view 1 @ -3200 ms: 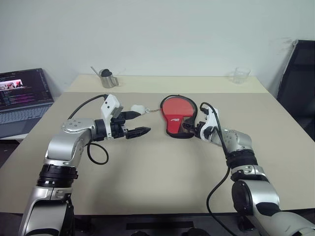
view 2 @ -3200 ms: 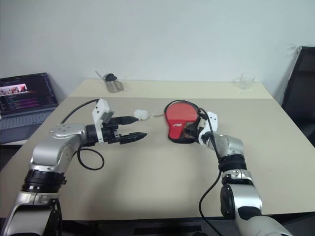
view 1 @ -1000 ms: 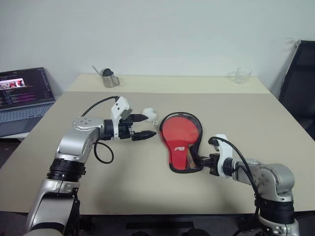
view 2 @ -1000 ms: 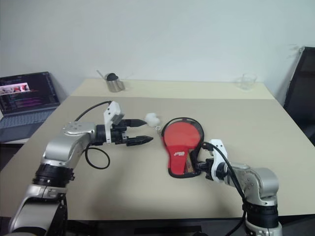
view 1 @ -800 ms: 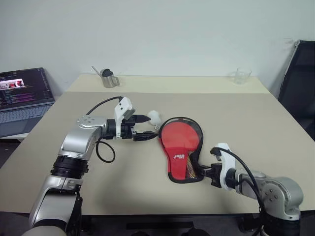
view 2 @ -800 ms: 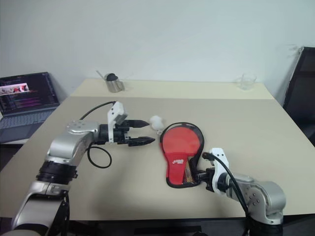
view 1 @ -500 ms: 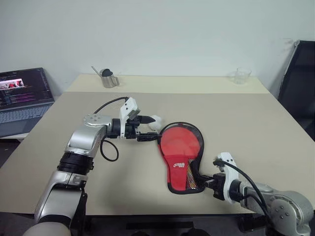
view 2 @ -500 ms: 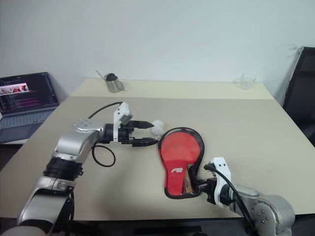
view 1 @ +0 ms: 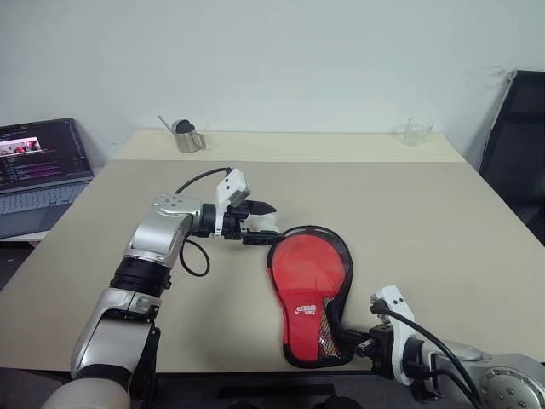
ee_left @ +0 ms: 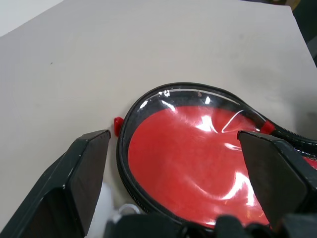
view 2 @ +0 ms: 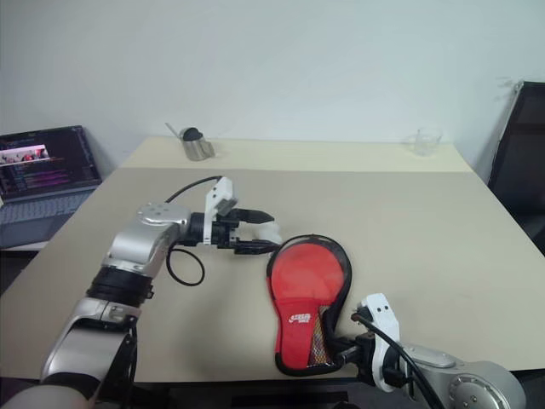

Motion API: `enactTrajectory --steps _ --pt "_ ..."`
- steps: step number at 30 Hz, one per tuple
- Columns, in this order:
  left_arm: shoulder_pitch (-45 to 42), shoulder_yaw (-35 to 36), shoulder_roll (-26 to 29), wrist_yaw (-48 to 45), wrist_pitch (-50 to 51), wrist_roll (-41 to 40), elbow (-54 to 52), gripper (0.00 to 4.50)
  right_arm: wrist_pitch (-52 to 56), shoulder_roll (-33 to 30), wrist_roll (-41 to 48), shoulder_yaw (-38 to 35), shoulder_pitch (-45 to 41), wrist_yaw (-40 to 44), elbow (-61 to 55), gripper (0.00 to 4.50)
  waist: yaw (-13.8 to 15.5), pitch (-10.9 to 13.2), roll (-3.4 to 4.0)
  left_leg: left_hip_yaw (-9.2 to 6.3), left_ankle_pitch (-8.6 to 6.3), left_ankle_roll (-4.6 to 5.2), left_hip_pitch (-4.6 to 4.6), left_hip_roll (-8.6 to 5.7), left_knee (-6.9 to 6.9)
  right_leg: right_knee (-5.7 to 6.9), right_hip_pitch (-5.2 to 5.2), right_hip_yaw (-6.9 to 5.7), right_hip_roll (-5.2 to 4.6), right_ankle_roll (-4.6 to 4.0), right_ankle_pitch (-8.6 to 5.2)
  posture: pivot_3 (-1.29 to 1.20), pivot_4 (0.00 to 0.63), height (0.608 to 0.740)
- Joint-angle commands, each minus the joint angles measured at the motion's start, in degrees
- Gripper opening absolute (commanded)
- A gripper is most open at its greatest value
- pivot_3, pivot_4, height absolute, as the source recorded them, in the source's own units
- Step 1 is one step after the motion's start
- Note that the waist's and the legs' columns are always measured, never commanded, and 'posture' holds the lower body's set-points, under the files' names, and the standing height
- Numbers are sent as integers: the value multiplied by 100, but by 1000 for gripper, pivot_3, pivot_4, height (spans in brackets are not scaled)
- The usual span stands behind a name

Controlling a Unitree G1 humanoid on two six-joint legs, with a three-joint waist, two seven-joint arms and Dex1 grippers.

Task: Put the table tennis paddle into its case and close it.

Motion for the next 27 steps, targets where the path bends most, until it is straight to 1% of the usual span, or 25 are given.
enactTrajectory --steps 1,3,4,6,8,9,11,12,13,14,18,21,22,23,25,27 --pt "-199 54 -13 -38 -134 19 -6 4500 127 -17 285 8 -196 -67 49 19 -1 0 0 0 0 0 0 0 0 0 0 0 0 0 0 0 150 740" --pt "-193 72 -23 -16 -148 34 -5 4500 127 -30 332 -37 -295 -121 124 19 -3 0 0 -1 0 0 0 0 2 2 0 1 2 0 0 0 150 740" --pt "-186 85 -24 0 -151 37 -10 4500 127 -45 359 -52 -331 -141 158 482 -2 0 0 -1 0 0 1 0 3 4 0 0 2 0 0 0 150 740" --pt "-177 115 -22 32 -151 34 -15 4500 127 -108 420 -78 -387 -148 212 992 -1 0 0 -3 0 0 1 0 3 7 0 0 2 0 0 0 150 740" --pt "-169 143 4 45 -171 41 4 4500 127 -262 478 -119 -469 -130 256 1637 -2 0 0 -2 0 0 1 0 5 7 0 1 3 0 0 0 150 740" --pt "-163 152 13 57 -190 50 18 4500 127 -423 493 -120 -513 -84 260 1903 -2 0 0 -2 0 0 1 -1 5 8 0 2 3 0 0 0 150 740" --pt "-164 176 25 103 -230 65 51 4500 127 -810 613 -163 -592 57 248 2745 5 0 0 -2 0 0 0 -3 7 9 1 4 2 0 0 0 150 740" --pt "-159 195 25 120 -240 58 56 4500 127 -1052 686 -210 -630 150 239 2975 8 0 0 -2 0 0 0 -3 7 8 1 4 2 0 0 0 150 740" --pt "-151 207 27 140 -257 60 59 4500 127 -1393 747 -234 -671 324 184 3326 9 0 0 -2 0 0 0 -3 7 6 2 4 2 0 0 0 150 740" --pt "-144 217 20 167 -277 63 69 4500 127 -1671 824 -334 -697 481 192 3585 9 0 -1 -2 0 0 -1 -4 7 6 2 5 1 0 0 0 150 740" --pt "-126 285 -8 302 -344 67 117 4500 -122 -2790 705 -499 -723 1089 357 3585 14 -1 -3 -4 0 0 -2 -7 7 1 5 5 0 1 0 0 150 740" --pt "-132 362 -16 509 -420 105 230 4500 -745 -3677 266 -323 -767 1662 590 3585 12 0 -3 -4 0 0 -2 -6 8 -1 4 5 3 1 0 0 150 740" --pt "-155 378 -22 634 -448 153 324 4500 -979 -3807 109 -238 -900 1772 731 3585 7 0 -3 -4 0 1 -1 -6 7 -1 5 4 3 1 0 0 150 740" --pt "-180 391 -27 763 -484 207 421 4500 -1199 -3865 -26 -157 -1055 1842 876 3585 -2 0 -3 -5 0 1 0 -5 9 -1 5 4 3 1 0 0 150 740" --pt "-245 420 -50 1081 -510 320 662 4500 -1712 -3706 -323 52 -1554 1888 1178 3585 -11 1 -6 -4 0 1 6 -5 9 2 6 8 6 2 1 0 150 740" --pt "-324 433 -87 1451 -542 468 928 4500 -2345 -3229 -726 363 -2160 1749 1471 3585 -17 5 -11 -7 1 1 11 -4 11 9 6 10 12 3 2 0 150 740"
